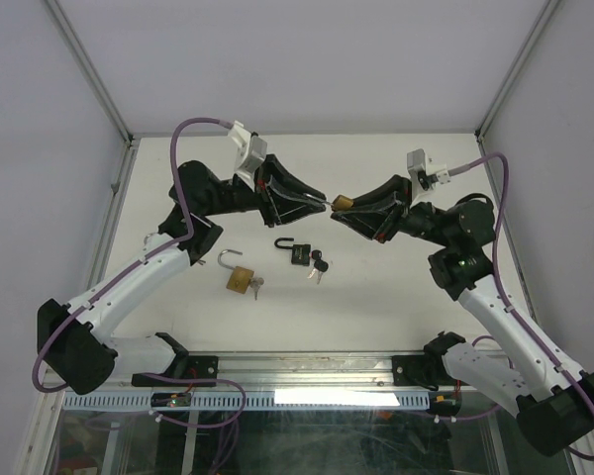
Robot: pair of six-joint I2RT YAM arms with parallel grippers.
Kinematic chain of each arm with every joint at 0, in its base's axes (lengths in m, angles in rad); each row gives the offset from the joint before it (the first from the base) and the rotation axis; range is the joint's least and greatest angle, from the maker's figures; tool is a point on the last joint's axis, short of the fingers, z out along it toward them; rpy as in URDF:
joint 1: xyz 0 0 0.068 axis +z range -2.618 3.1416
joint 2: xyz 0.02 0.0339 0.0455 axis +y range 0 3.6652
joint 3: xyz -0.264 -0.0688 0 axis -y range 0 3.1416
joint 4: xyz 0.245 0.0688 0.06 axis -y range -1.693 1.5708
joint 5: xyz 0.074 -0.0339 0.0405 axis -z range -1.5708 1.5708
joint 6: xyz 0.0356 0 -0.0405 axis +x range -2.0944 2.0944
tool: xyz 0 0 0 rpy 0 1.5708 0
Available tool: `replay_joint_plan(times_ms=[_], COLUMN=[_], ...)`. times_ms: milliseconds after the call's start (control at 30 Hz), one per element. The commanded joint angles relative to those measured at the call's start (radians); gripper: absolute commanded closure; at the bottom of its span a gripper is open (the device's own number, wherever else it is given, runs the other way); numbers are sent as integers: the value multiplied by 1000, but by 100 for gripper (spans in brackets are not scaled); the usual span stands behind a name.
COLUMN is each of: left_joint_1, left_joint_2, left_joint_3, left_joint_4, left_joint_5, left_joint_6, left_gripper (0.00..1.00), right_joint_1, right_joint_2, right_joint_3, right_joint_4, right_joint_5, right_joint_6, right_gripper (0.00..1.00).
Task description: Unlock with the key
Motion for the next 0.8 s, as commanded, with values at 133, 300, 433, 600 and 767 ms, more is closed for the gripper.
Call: replay_joint_plan(times_ms=[133,300,433,600,767], left_joint_1=[8,8,8,8,9], left_joint_2=[-49,-58,-22,13,50], left_joint_3=[22,9,-13,-15,-14], left_joint_4=[-27,-76,-164,-209,-373], left_joint_5=[12,-26,-47,-78,-66], left_joint_6=[24,7,-112,-67,128], left_gripper=[100,100,100,100,100], right_joint_1=[-6,-7,-7,-7,-12], right_joint_2=[-16,-18,-21,-62,-137], right_joint_3=[44,23,36,5,11], right_joint_4=[-16,-52,-268,-519,-701], right_joint_5=[7,-7,39,136,231], right_joint_6=[-28,-34,-96,-220,-302], right_gripper=[100,100,79,1,0])
